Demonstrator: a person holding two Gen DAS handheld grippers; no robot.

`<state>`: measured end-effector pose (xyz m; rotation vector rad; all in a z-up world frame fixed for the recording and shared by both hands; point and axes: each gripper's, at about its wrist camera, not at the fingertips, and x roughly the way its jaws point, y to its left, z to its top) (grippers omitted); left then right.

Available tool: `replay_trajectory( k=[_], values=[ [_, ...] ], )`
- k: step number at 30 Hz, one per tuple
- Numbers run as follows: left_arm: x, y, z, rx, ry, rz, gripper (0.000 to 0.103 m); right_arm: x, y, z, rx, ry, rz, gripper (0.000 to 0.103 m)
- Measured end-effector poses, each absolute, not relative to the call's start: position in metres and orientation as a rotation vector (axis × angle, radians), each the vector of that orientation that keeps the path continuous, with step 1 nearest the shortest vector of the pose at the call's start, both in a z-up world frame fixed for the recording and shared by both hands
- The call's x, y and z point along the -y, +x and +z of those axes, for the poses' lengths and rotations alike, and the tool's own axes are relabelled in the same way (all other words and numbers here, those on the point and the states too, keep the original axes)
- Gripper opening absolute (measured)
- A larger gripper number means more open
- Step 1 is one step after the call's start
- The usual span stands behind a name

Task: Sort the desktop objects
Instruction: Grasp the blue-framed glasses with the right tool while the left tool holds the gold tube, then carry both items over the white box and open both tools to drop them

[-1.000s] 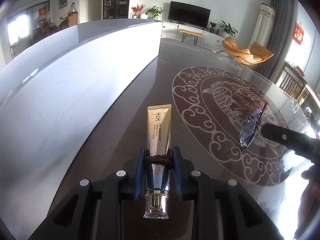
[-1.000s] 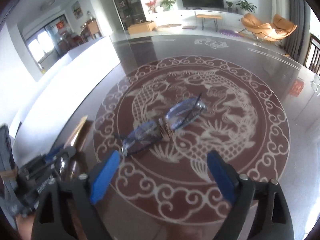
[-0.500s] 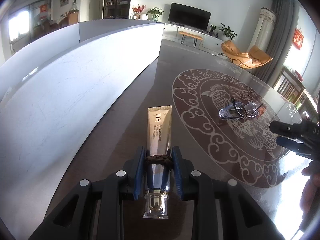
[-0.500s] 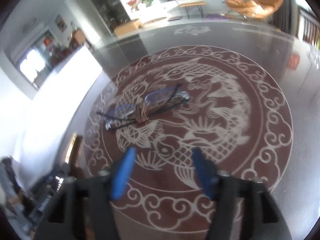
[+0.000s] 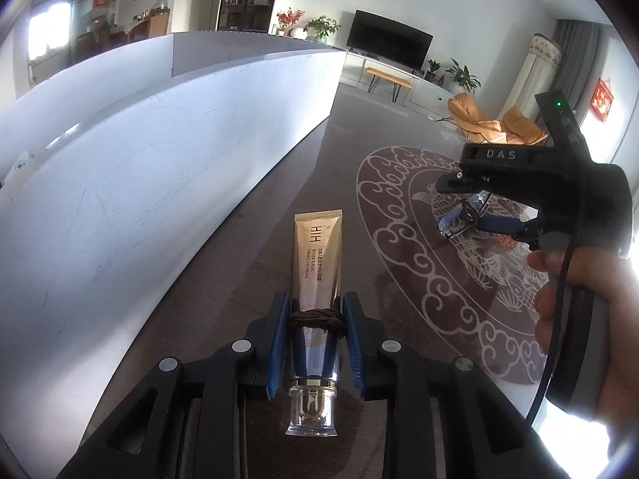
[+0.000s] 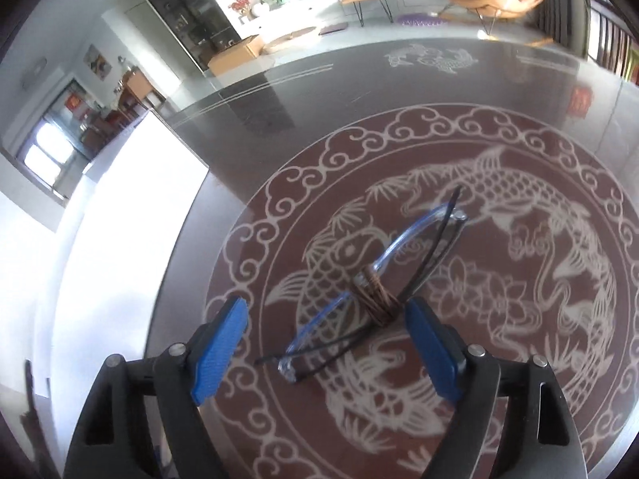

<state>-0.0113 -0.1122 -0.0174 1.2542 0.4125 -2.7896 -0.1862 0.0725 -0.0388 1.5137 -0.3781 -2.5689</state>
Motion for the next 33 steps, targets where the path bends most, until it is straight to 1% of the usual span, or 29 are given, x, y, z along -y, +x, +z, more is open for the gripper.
replay_trajectory(
  k=[1, 2, 3, 4, 6, 7, 10, 14, 16, 17, 20, 24, 27, 33],
  values=[
    [0.113, -0.012, -0.018, -0.415, 1.255, -2.790, 0.027, -0.074, -0.185, -0.038, 0.341, 1.515, -2.576, 0.062],
    [0.113, -0.012, -0.018, -0.418, 1.255, -2.790, 0.027, -0.077, -0.184, -0.037, 0.307, 1.515, -2.572, 0.056],
    [0.113, -0.012, -0.018, -0.422, 1.254, -2.791, 0.027, -0.082, -0.181, -0.036, 0.290, 1.509, -2.557, 0.044],
    [0.114, -0.012, -0.018, -0.427, 1.254, -2.792, 0.027, -0.083, -0.182, -0.039, 0.263, 1.507, -2.541, 0.036],
    [0.115, -0.012, -0.019, -0.436, 1.253, -2.794, 0.027, -0.093, -0.174, -0.041, 0.166, 1.495, -2.527, 0.026],
    [0.115, -0.012, -0.018, -0.437, 1.253, -2.794, 0.027, -0.096, -0.171, -0.041, 0.127, 1.481, -2.520, 0.025],
    [0.115, -0.012, -0.018, -0.445, 1.251, -2.795, 0.027, -0.102, -0.168, -0.044, 0.090, 1.452, -2.469, 0.026],
    [0.116, -0.010, -0.017, -0.465, 1.244, -2.799, 0.027, -0.086, -0.170, -0.045, -0.080, 1.418, -2.469, 0.027],
    [0.118, -0.009, -0.016, -0.478, 1.231, -2.806, 0.027, -0.078, -0.171, -0.048, -0.175, 1.400, -2.460, 0.025],
    [0.119, -0.008, -0.015, -0.487, 1.225, -2.811, 0.027, -0.076, -0.169, -0.047, -0.192, 1.397, -2.450, 0.025],
    [0.122, -0.003, -0.009, -0.549, 1.201, -2.837, 0.027, -0.082, -0.153, -0.031, -0.159, 1.343, -2.443, 0.024],
    [0.114, 0.009, 0.008, -0.529, 1.130, -2.891, 0.027, -0.096, -0.130, 0.004, -0.123, 1.253, -2.421, 0.024],
    [0.108, 0.023, 0.017, -0.560, 1.093, -2.918, 0.027, -0.101, -0.117, 0.031, -0.125, 1.190, -2.411, 0.024],
    [0.108, 0.049, 0.044, -0.587, 1.004, -2.956, 0.027, -0.089, -0.111, 0.064, -0.120, 1.095, -2.383, 0.024]
  ],
)
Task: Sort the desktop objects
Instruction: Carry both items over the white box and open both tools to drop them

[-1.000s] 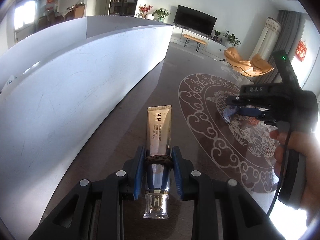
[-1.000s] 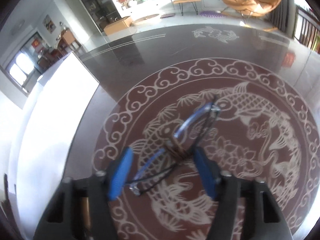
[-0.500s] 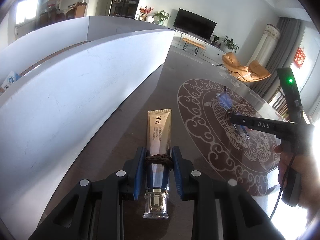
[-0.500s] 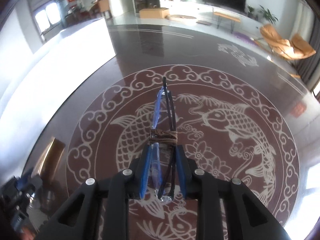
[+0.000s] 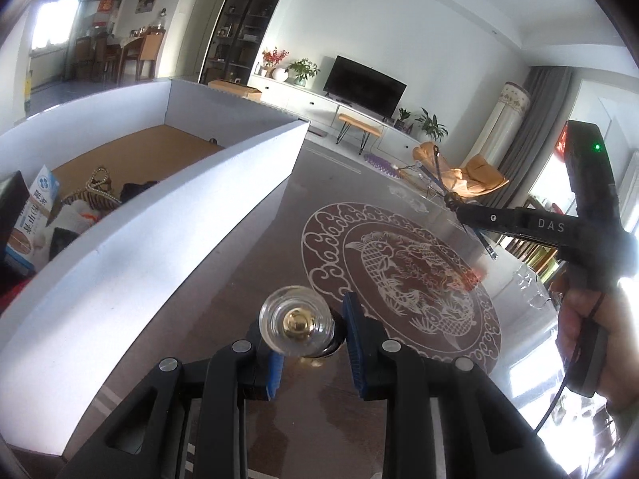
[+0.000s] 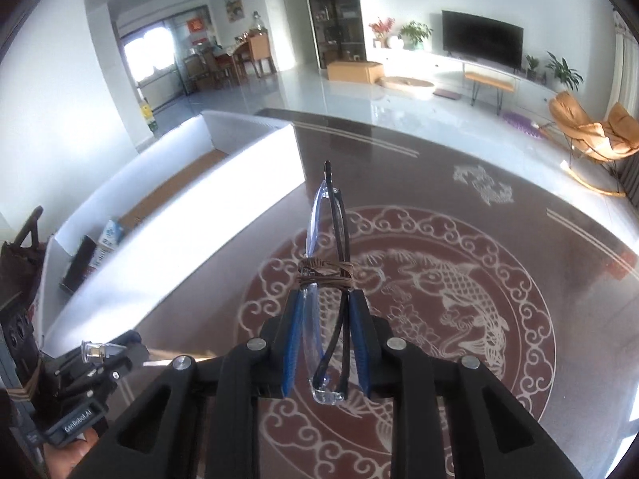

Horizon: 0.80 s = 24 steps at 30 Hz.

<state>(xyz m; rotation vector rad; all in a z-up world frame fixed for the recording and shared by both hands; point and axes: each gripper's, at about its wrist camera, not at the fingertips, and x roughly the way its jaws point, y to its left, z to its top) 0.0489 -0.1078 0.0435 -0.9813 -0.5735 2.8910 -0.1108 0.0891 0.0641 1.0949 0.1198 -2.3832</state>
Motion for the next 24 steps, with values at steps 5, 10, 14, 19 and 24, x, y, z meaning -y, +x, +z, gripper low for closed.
replay_trajectory(
  k=[5, 10, 14, 19, 24],
  values=[
    [0.125, 0.070, 0.078, 0.607, -0.899, 2.917, 0.027, -0.063, -0.101, 0.084, -0.105, 1.034, -2.330, 0.024],
    [0.175, 0.089, 0.138, 0.620, -0.768, 3.015, 0.027, -0.012, -0.103, 0.112, -0.107, 0.953, -2.260, 0.024],
    [0.228, 0.088, 0.160, 0.595, -0.795, 3.133, 0.027, 0.053, -0.107, 0.130, -0.116, 0.880, -2.175, 0.024],
    [0.287, 0.060, 0.133, 0.614, -1.056, 3.176, 0.027, 0.150, -0.113, 0.108, -0.211, 0.954, -2.016, 0.024],
    [0.306, 0.034, 0.086, 0.608, -1.317, 3.119, 0.028, 0.216, -0.116, 0.046, -0.352, 1.127, -1.882, 0.025]
  ],
)
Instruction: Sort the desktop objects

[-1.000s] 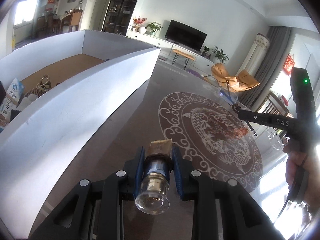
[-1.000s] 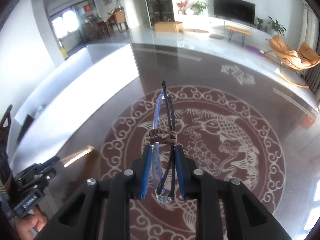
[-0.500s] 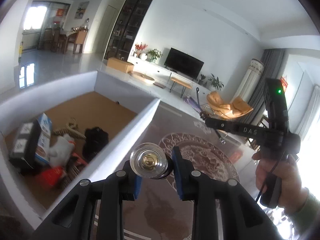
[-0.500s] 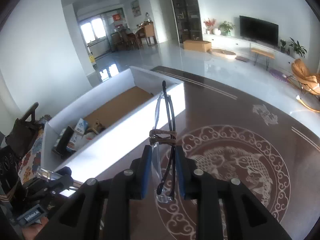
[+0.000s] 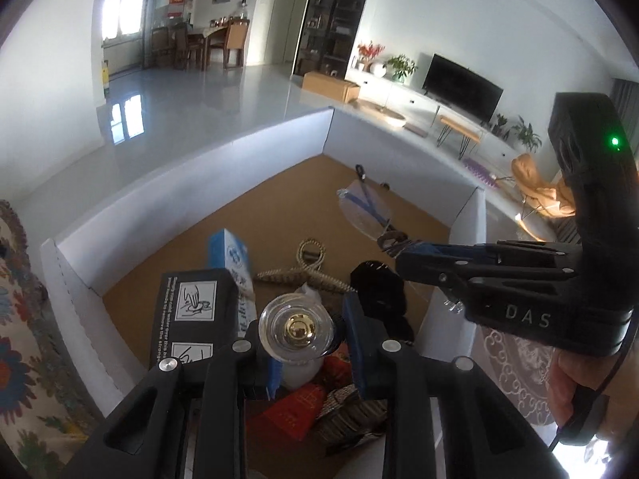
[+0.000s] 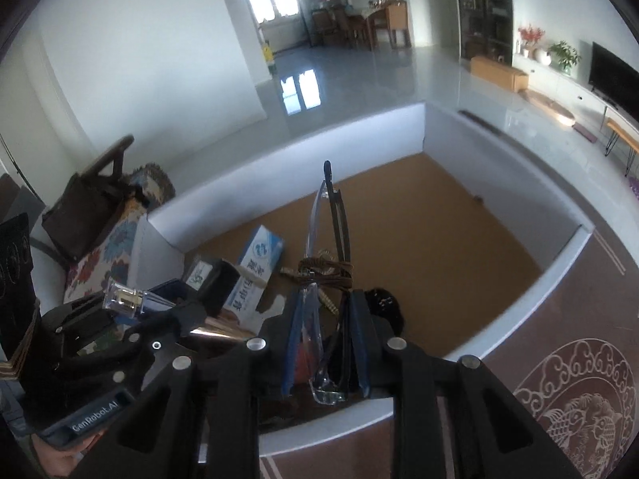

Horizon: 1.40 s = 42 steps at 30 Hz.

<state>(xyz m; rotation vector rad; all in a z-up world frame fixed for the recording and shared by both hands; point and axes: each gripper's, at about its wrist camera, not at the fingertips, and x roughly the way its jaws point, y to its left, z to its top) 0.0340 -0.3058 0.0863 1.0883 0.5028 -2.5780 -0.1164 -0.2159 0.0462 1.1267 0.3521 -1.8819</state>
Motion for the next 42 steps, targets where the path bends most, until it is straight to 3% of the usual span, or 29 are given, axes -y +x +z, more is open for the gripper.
replay_trajectory(
  k=[4, 7, 9, 13, 15, 20, 25, 32, 42],
  values=[
    [0.312, 0.031, 0.079, -0.508, 1.103, -2.505, 0.033, 0.240, -0.115, 0.010, -0.435, 1.215, -1.807, 0.026],
    [0.317, 0.031, 0.075, -0.535, 1.118, -2.468, 0.058, 0.247, -0.115, 0.001, -0.457, 1.251, -1.790, 0.029],
    [0.318, 0.037, 0.078, -0.520, 1.078, -2.435, 0.084, 0.245, -0.118, 0.008, -0.454, 1.236, -1.819, 0.036],
    [0.322, 0.043, 0.092, -0.500, 1.032, -2.410, 0.085, 0.229, -0.124, 0.035, -0.463, 1.189, -1.886, 0.066],
    [0.319, 0.042, 0.099, -0.502, 1.032, -2.419, 0.085, 0.222, -0.124, 0.048, -0.481, 1.158, -1.910, 0.070],
    [0.306, 0.040, 0.111, -0.398, 1.030, -2.376, 0.097, 0.213, -0.120, 0.069, -0.548, 1.106, -1.949, 0.074],
    [0.299, 0.046, 0.119, -0.406, 0.983, -2.358, 0.097, 0.202, -0.121, 0.075, -0.560, 1.082, -1.977, 0.081],
    [0.287, 0.057, 0.140, -0.289, 0.868, -2.317, 0.097, 0.193, -0.123, 0.075, -0.569, 1.066, -1.997, 0.082],
    [0.296, 0.074, 0.146, -0.506, 0.780, -2.286, 0.103, 0.192, -0.125, 0.067, -0.540, 1.072, -1.994, 0.082]
  ],
)
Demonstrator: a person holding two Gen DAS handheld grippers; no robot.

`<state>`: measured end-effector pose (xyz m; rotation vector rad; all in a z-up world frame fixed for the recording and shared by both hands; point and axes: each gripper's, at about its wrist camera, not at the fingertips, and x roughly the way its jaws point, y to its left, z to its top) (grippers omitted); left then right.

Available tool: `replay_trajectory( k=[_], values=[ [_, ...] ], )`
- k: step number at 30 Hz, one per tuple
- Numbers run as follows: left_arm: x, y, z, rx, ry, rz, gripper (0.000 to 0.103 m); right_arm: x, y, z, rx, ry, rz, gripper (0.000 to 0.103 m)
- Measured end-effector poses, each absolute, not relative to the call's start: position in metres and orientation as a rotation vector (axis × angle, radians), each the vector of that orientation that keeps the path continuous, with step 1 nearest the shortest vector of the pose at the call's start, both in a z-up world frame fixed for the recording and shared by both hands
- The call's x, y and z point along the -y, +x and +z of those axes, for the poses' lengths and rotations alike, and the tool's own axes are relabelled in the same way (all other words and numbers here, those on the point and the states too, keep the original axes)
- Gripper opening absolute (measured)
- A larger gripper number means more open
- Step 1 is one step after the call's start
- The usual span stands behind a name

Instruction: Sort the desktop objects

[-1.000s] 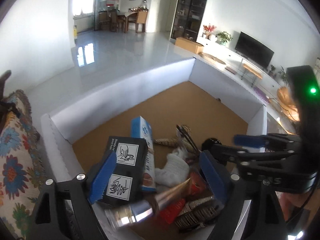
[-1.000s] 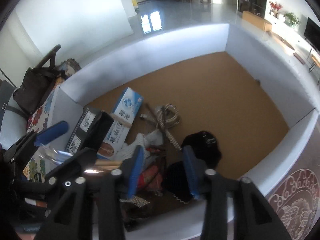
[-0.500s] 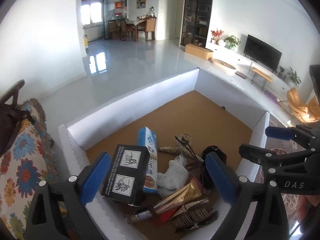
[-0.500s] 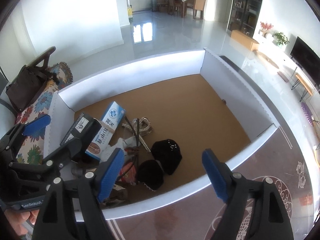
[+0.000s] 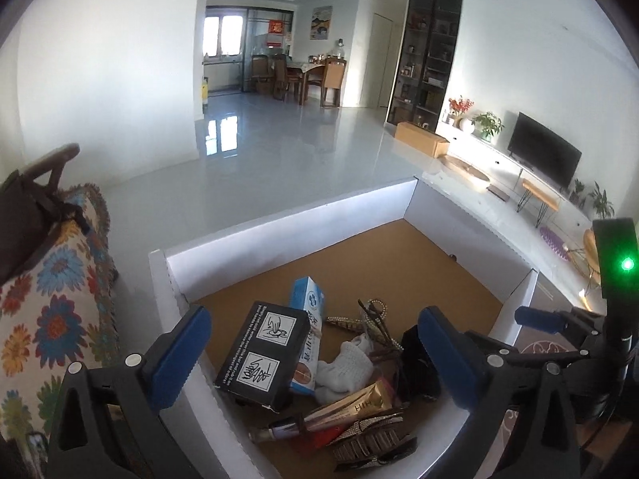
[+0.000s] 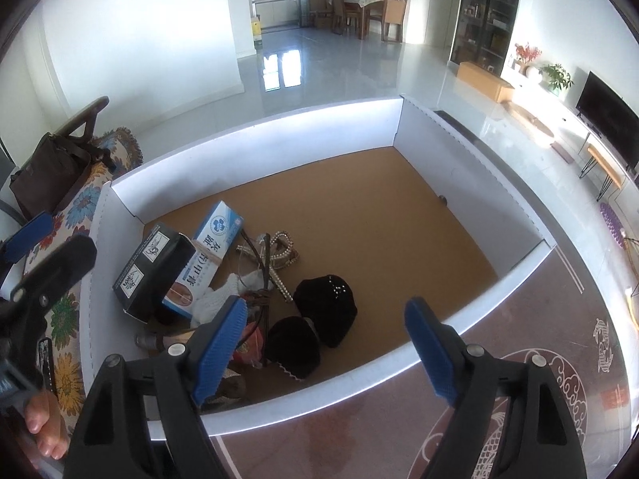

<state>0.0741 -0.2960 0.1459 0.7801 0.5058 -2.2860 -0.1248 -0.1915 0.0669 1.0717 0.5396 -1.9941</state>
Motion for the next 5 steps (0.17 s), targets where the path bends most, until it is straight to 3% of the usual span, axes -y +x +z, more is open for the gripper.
replay_trajectory(
  k=[5],
  values=[
    [0.2881, 0.0776, 0.1452, -0.477, 0.733, -2.280, 0.103, 0.1928, -0.1257, 0.0654, -0.527, 1.077, -1.996, 0.082]
  ],
)
